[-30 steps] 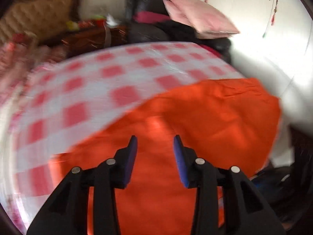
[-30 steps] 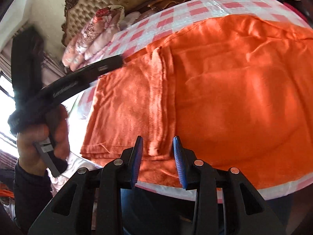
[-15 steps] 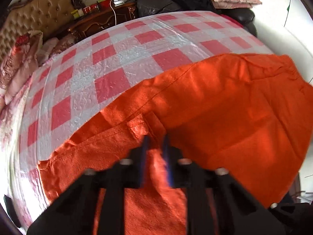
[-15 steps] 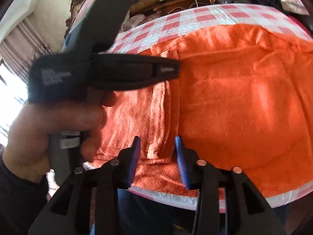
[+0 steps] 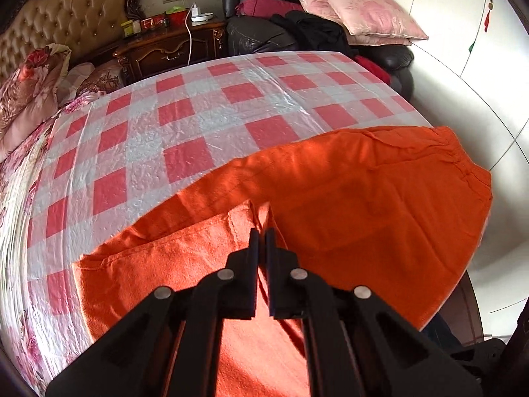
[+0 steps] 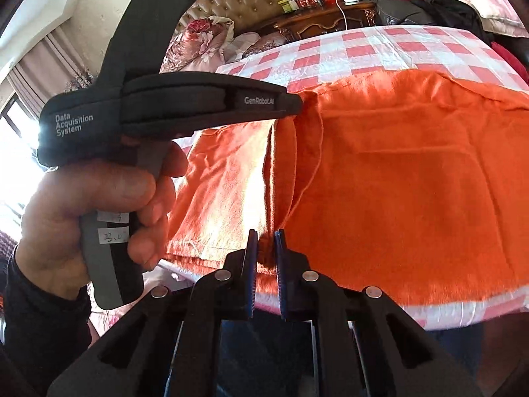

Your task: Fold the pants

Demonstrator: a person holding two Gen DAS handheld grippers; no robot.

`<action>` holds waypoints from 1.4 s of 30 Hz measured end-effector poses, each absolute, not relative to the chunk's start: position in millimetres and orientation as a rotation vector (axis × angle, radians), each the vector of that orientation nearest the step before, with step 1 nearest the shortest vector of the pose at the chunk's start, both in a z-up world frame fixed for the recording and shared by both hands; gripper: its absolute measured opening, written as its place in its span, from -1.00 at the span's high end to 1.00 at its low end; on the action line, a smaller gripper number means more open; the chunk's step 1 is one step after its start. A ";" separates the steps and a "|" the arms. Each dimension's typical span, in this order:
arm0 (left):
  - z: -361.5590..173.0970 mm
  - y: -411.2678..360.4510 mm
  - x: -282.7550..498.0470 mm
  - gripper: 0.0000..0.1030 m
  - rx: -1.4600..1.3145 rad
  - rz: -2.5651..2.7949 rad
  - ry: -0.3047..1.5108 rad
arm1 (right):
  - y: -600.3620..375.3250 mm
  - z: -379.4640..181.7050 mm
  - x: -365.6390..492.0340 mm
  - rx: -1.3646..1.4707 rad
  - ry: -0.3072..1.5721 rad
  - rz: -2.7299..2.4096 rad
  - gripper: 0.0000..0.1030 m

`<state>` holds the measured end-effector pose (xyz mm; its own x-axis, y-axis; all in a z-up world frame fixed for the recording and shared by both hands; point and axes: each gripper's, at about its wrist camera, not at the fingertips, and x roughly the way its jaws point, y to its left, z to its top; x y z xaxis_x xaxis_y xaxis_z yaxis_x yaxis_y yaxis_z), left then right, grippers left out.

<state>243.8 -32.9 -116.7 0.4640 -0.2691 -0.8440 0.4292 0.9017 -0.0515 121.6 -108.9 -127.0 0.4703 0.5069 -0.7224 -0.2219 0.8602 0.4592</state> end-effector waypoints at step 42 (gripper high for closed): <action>-138.0 128.8 105.9 0.34 -0.033 -0.084 0.720 | -90.7 -159.6 121.4 0.005 1.004 0.277 0.79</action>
<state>105.9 128.8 -138.0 0.7488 -0.0885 -0.6569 0.0659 0.9961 -0.0590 121.4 -90.7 -159.6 0.5047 0.2320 -0.8316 -0.2274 0.9649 0.1312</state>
